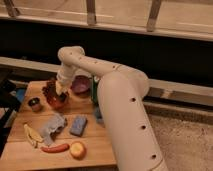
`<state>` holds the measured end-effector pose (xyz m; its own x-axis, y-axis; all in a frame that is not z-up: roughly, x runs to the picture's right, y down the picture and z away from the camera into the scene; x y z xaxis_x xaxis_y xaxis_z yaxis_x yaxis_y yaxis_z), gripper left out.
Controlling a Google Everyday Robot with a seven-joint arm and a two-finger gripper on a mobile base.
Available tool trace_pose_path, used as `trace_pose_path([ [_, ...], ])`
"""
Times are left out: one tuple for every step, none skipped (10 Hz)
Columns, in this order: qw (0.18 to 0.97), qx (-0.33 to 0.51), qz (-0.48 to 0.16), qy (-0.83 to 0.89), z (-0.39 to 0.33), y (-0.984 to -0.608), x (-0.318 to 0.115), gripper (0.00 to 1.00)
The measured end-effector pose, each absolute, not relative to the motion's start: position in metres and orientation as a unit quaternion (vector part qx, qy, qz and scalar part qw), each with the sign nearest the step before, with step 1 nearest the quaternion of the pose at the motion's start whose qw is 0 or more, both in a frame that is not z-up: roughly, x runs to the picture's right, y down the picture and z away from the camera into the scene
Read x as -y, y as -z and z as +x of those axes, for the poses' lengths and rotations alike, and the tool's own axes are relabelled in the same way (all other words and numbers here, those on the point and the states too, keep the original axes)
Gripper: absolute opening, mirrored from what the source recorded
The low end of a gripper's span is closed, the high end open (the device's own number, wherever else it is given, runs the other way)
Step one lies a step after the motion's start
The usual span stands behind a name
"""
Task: Wipe red bowl with eraser
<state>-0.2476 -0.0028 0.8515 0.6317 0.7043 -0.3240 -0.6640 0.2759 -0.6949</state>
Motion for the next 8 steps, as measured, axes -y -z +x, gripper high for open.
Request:
trace_pose_path([
  [0.8, 0.031, -0.422, -0.426, -0.262, -0.855, 0.008, 0.0],
  [0.802, 0.038, -0.424, -0.419, -0.277, -0.856, 0.012, 0.0],
  [0.804, 0.043, -0.426, -0.412, -0.293, -0.857, 0.013, 0.0],
  [0.805, 0.044, -0.429, -0.407, -0.301, -0.857, 0.012, 0.0],
  [0.807, 0.041, -0.431, -0.402, -0.302, -0.856, 0.01, 0.0],
  [0.808, 0.038, -0.434, -0.397, -0.302, -0.855, 0.005, 0.0],
  [0.808, 0.031, -0.437, -0.393, -0.294, -0.852, -0.001, 0.0],
  [0.807, 0.023, -0.437, -0.396, -0.281, -0.851, -0.006, 0.0],
])
